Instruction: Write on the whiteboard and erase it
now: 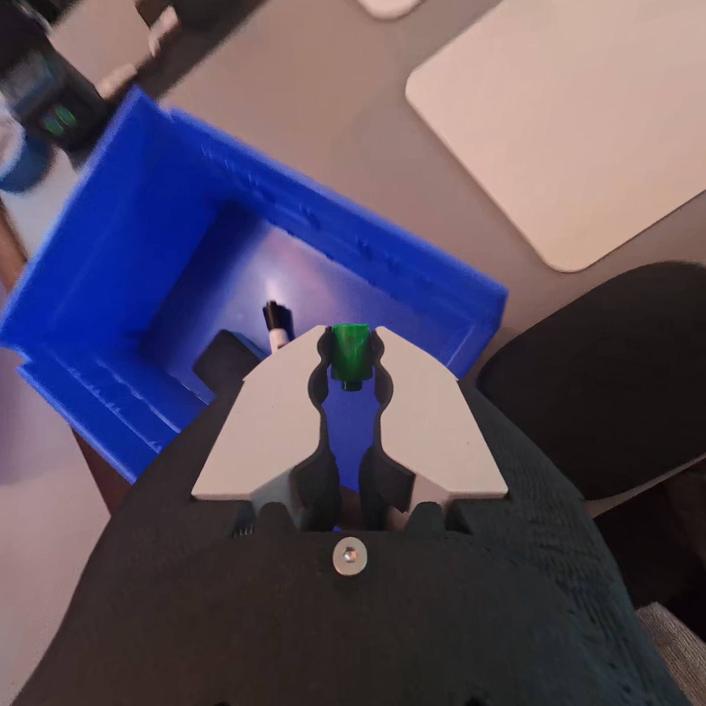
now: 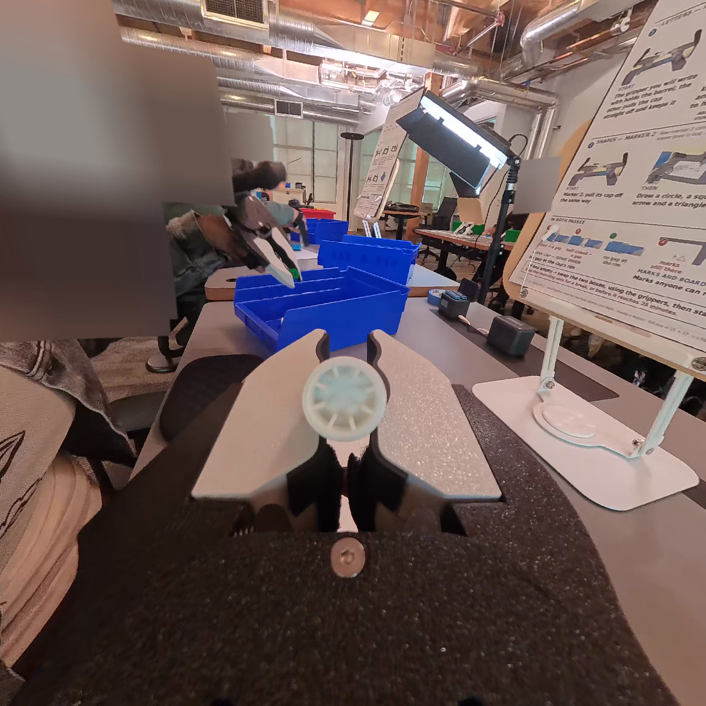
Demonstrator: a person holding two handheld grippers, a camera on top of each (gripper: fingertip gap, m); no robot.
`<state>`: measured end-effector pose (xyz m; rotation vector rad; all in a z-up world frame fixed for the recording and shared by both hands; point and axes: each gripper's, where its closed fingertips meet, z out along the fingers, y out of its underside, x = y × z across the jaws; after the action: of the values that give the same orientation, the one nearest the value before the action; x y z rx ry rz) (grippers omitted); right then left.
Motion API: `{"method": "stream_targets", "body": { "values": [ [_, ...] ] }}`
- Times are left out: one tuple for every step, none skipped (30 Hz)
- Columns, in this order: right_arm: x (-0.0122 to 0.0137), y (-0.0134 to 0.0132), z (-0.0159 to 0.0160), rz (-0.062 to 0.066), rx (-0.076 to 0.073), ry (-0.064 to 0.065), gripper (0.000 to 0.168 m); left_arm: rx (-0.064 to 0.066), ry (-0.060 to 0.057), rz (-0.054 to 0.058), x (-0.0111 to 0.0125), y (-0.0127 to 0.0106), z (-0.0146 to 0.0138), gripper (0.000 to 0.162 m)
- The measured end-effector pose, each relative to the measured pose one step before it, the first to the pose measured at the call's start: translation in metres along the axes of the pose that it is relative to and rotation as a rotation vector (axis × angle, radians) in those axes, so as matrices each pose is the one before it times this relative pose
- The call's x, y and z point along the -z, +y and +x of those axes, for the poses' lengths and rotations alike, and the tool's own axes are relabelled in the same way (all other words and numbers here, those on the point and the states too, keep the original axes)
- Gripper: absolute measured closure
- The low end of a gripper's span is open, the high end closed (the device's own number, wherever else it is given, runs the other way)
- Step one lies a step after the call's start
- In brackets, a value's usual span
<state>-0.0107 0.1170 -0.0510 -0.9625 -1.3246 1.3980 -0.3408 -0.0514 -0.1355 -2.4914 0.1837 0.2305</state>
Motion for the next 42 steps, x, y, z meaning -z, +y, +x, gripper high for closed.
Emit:
{"method": "stream_targets", "body": {
  "values": [
    [-0.00121,0.00132,-0.00099,-0.0008,-0.0033,-0.0039,0.149,0.0055,0.0128,-0.0428,-0.00992,0.01127,-0.00127,0.142],
    [-0.00099,0.00168,-0.00026,-0.0035,-0.0012,-0.0003,0.149,0.0036,0.0234,-0.0332,-0.00946,0.00895,0.00175,0.141],
    [-0.00067,0.00174,0.00019,-0.0072,0.0013,0.0018,0.149,0.0020,0.0226,-0.0168,-0.00816,0.00582,0.00261,0.141],
    [-0.00037,0.00171,0.00037,-0.0086,0.0026,0.0020,0.149,0.0004,0.0132,-0.0101,-0.00679,0.00417,0.00141,0.141],
    [-0.00016,0.00086,0.00035,-0.0054,0.0009,0.0004,0.149,0.0014,0.0062,-0.0133,-0.00579,0.00393,0.00033,0.141],
    [-0.00009,0.00006,0.00016,-0.0008,-0.0028,-0.0024,0.149,0.0009,0.0077,-0.0160,-0.00518,0.00369,0.00053,0.141],
    [-0.00025,-0.00030,0.00030,0.0006,-0.0040,-0.0023,0.149,0.0012,0.0126,-0.0169,-0.00497,0.00319,0.00093,0.141],
    [-0.00028,-0.00005,0.00037,-0.0015,-0.0011,-0.0013,0.149,0.0051,0.0096,-0.0164,-0.00460,0.00262,0.00036,0.141],
    [-0.00047,0.00039,0.00032,-0.0048,0.0027,0.0001,0.149,0.0004,0.0060,-0.0172,-0.00442,0.00227,0.00006,0.141],
    [-0.00062,0.00073,0.00024,-0.0067,0.0051,0.0008,0.149,-0.0041,0.0106,-0.0168,-0.00392,0.00190,0.00094,0.141],
    [-0.00081,0.00083,-0.00014,-0.0060,0.0043,-0.0004,0.149,-0.0014,0.0089,-0.0117,-0.00361,0.00073,0.00077,0.141],
    [-0.00086,0.00061,-0.00028,-0.0027,0.0012,-0.0016,0.149,0.0012,0.0093,-0.0118,-0.00322,0.00054,0.00094,0.141],
    [-0.00081,0.00034,-0.00038,0.0009,-0.0020,-0.0031,0.149,-0.0025,0.0079,-0.0116,-0.00263,0.00047,0.00094,0.141],
    [-0.00076,0.00040,-0.00026,0.0028,-0.0043,-0.0029,0.149,-0.0058,-0.0002,-0.0020,-0.00176,-0.00079,0.00013,0.141],
    [-0.00049,0.00038,0.00017,0.0021,-0.0032,-0.0006,0.149,0.0007,-0.0099,0.0112,-0.00016,-0.00208,-0.00105,0.141],
    [-0.00020,0.00064,0.00042,-0.0001,-0.0003,0.0016,0.149,0.0093,-0.0188,0.0241,0.00235,-0.00359,-0.00226,0.141],
    [0.00003,0.00063,0.00049,-0.0009,0.0006,0.0028,0.149,0.0112,-0.0403,0.0565,0.00615,-0.00761,-0.00402,0.141],
    [0.00034,0.00043,0.00059,-0.0002,-0.0003,0.0023,0.149,0.0151,-0.0353,0.1010,0.01052,-0.01384,-0.00107,0.141],
    [0.00031,0.00026,0.00065,0.0004,-0.0011,0.0024,0.149,0.0303,-0.0097,0.1346,0.01408,-0.02008,0.00472,0.142],
    [0.00025,0.00006,0.00100,0.0004,-0.0014,0.0035,0.149,0.0325,0.0276,0.1600,0.01582,-0.02628,0.01352,0.142],
    [-0.00021,0.00010,0.00137,-0.0001,-0.0029,0.0030,0.149,0.0129,0.0815,0.1689,0.01426,-0.02973,0.02588,0.142],
    [-0.00078,-0.00023,0.00146,-0.0003,-0.0057,0.0032,0.149,-0.0113,0.1079,0.1242,0.00629,-0.02530,0.03335,0.143],
    [-0.00134,-0.00066,0.00103,0.0016,-0.0069,0.0005,0.149,-0.0256,0.0784,0.0679,-0.00473,-0.01605,0.02991,0.143],
    [-0.00187,-0.00123,-0.00046,0.0042,-0.0033,-0.0056,0.149,-0.0321,0.0523,0.0102,-0.01369,-0.00411,0.02353,0.142],
    [-0.00215,-0.00076,-0.00141,0.0013,0.0019,-0.0073,0.149,-0.0381,0.0688,-0.0372,-0.01845,0.00710,0.02066,0.142],
    [-0.00191,0.00027,-0.00116,-0.0065,0.0056,-0.0042,0.149,-0.0140,0.0554,-0.0655,-0.02016,0.01370,0.01214,0.142],
    [-0.00141,0.00149,-0.00095,-0.0139,0.0075,-0.0021,0.149,0.0201,0.0108,-0.0641,-0.01829,0.01473,-0.00050,0.142],
    [-0.00064,0.00193,-0.00058,-0.0156,0.0091,-0.0005,0.149,0.0443,0.0187,-0.0449,-0.01582,0.01254,-0.00388,0.143],
    [0.00054,0.00174,-0.00015,-0.0123,0.0083,0.0016,0.149,0.0745,0.0433,-0.0385,-0.01195,0.01091,-0.00296,0.143],
    [0.00152,0.00161,0.00056,-0.0095,0.0030,0.0030,0.149,0.0757,0.0290,-0.0407,-0.00711,0.00903,-0.00512,0.142],
    [0.00238,0.00138,0.00099,-0.0073,-0.0019,0.0031,0.149,0.0435,-0.0189,-0.0217,-0.00316,0.00553,-0.00957,0.142],
    [0.00281,0.00114,0.00157,-0.0043,-0.0039,0.0043,0.149,0.0062,-0.0324,-0.0078,-0.00078,0.00291,-0.00836,0.143],
    [0.00304,0.00132,0.00231,-0.0031,-0.0045,0.0071,0.149,0.0053,-0.0233,-0.0132,0.00001,0.00313,-0.00498,0.143],
    [0.00271,0.00150,0.00273,-0.0035,-0.0049,0.0082,0.149,0.0021,-0.0419,-0.0279,0.00061,0.00435,-0.00564,0.143],
    [0.00217,0.00150,0.00283,-0.0027,-0.0047,0.0070,0.149,-0.0317,-0.0638,-0.0478,0.00148,0.00639,-0.00647,0.142],
    [0.00154,0.00131,0.00236,-0.0006,-0.0041,0.0046,0.149,-0.0501,-0.0864,-0.0582,0.00284,0.00664,-0.00770,0.142],
    [0.00083,0.00102,0.00181,0.0014,-0.0044,0.0019,0.149,-0.0590,-0.0749,-0.0722,0.00333,0.00757,-0.00532,0.142],
    [0.00016,0.00089,0.00154,0.0023,-0.0042,-0.0007,0.149,-0.0529,-0.0283,-0.0586,0.00246,0.00551,0.00004,0.143],
    [-0.00040,0.00089,0.00119,0.0022,-0.0029,-0.0019,0.149,-0.0230,-0.0052,-0.0435,0.00016,0.00406,0.00051,0.143],
    [-0.00085,0.00088,0.00098,0.0021,-0.0024,-0.0022,0.149,-0.0103,-0.0292,-0.0555,-0.00256,0.00650,-0.00506,0.143],
    [-0.00108,0.00040,0.00071,0.0035,-0.0029,-0.0028,0.149,-0.0204,-0.0085,-0.0545,-0.00452,0.00680,-0.00229,0.143],
    [-0.00096,-0.00027,0.00031,0.0054,-0.0034,-0.0037,0.149,-0.0179,0.0087,-0.0451,-0.00504,0.00555,0.00075,0.142]
  ]
}}
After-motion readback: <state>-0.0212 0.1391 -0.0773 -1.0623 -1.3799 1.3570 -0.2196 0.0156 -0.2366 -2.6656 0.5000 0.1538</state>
